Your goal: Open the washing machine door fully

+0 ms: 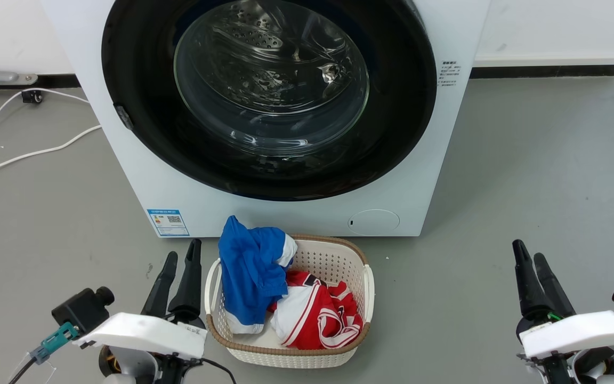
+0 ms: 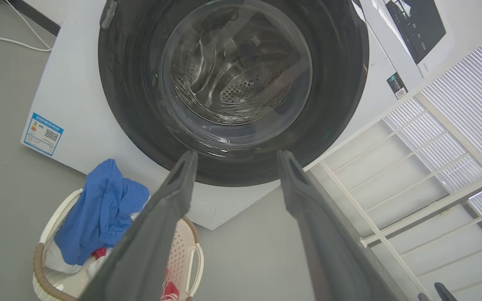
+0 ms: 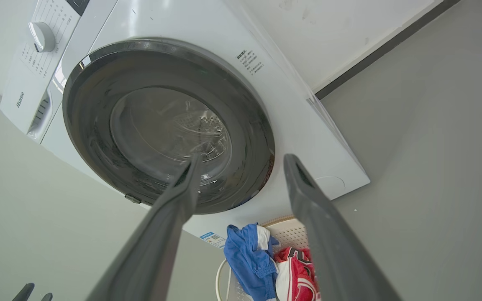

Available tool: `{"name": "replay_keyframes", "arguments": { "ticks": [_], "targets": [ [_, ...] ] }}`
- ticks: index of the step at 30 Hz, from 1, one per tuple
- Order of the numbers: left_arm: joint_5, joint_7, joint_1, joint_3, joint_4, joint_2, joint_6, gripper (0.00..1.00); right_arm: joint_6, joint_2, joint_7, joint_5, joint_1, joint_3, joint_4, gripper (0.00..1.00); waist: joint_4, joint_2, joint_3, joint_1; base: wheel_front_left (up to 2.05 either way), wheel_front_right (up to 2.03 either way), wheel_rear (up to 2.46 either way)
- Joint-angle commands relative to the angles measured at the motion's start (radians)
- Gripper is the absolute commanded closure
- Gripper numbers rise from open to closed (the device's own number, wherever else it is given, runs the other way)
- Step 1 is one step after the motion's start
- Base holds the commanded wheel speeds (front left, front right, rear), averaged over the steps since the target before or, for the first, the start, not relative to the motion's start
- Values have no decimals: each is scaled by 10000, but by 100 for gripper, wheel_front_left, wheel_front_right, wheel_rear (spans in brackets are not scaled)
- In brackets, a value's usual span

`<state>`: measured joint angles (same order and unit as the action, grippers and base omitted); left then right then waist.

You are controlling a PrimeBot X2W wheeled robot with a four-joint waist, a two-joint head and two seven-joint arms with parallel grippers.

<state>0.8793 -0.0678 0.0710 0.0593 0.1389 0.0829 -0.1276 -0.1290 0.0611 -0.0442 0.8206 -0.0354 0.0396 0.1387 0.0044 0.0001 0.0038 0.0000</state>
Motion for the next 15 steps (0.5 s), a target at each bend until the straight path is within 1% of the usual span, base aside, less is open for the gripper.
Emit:
{"name": "replay_keyframes", "arguments": {
  "ticks": [1, 7, 15],
  "targets": [
    [-461, -119, 190, 65, -203, 47, -19, 0, -11, 15, -12, -425, -18, -25, -183, 0, 5, -1, 1, 0, 0, 0, 0],
    [-1578, -308, 162, 201, -264, 92, 99, 0, -13, -20, -29, -1506, 29, -85, -297, 0, -4, -1, 5, 0, 0, 0, 0],
    [-2657, -550, 147, 353, -171, 167, 176, 0, -15, -47, -62, -2661, 128, -108, -385, 0, -3, -1, -18, 0, 0, 0, 0]
  ]
}}
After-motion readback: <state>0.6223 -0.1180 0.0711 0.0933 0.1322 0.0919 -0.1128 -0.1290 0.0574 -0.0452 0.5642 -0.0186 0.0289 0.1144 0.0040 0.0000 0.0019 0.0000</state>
